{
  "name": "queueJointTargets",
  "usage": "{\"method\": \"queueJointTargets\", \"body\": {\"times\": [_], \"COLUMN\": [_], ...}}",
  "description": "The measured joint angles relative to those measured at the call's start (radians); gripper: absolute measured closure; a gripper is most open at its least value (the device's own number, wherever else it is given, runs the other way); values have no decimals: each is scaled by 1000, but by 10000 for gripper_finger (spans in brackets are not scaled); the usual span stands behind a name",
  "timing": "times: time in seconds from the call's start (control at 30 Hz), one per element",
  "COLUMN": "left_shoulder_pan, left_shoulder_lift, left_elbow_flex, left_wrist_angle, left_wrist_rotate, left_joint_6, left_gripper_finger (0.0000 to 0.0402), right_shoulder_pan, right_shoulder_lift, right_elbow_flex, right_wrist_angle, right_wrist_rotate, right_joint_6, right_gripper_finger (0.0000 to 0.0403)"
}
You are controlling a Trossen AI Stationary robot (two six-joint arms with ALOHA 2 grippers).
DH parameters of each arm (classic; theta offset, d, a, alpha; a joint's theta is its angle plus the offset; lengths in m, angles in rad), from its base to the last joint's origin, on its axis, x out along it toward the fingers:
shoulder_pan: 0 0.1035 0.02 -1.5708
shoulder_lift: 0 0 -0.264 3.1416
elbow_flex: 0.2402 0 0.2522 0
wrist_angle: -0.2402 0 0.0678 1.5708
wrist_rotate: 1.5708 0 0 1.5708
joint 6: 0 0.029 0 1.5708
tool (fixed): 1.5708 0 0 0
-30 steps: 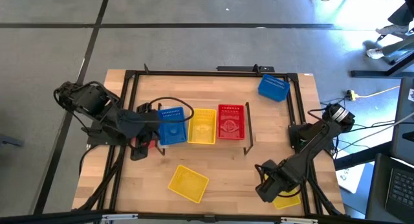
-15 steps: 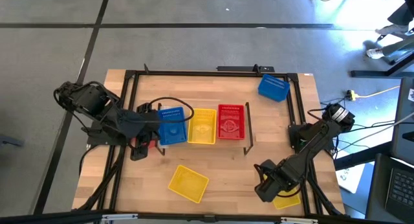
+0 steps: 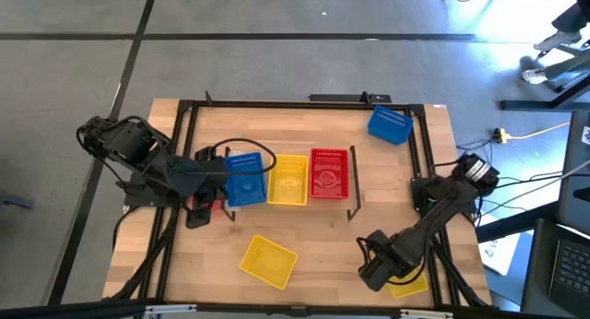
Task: Stack baskets on shelf by color
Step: Stack the right yellow bin on top of the yellow bin on the shelf
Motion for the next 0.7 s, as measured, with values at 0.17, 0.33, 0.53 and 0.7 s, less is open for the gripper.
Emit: {"method": "queueJointTargets", "body": {"times": [0.17, 0.33, 0.53, 0.7], "left_shoulder_pan": [0, 0, 0, 0], "left_shoulder_lift": [0, 0, 0, 0], "left_elbow_flex": [0, 0, 0, 0], "left_wrist_angle": [0, 0, 0, 0], "left_wrist_rotate": [0, 0, 0, 0], "left_joint_6": [0, 0, 0, 0], "left_gripper_finger": [401, 401, 401, 401], "right_shoulder_pan": [0, -3, -16, -32], "right_shoulder_lift": [40, 80, 101, 78], "right_elbow_flex": [0, 0, 0, 0], "right_wrist_angle": [0, -1, 13, 10], "right_wrist_rotate": [0, 7, -46, -63], "right_joint_6": [0, -1, -23, -29], "right_gripper_finger": [297, 297, 297, 297]}}
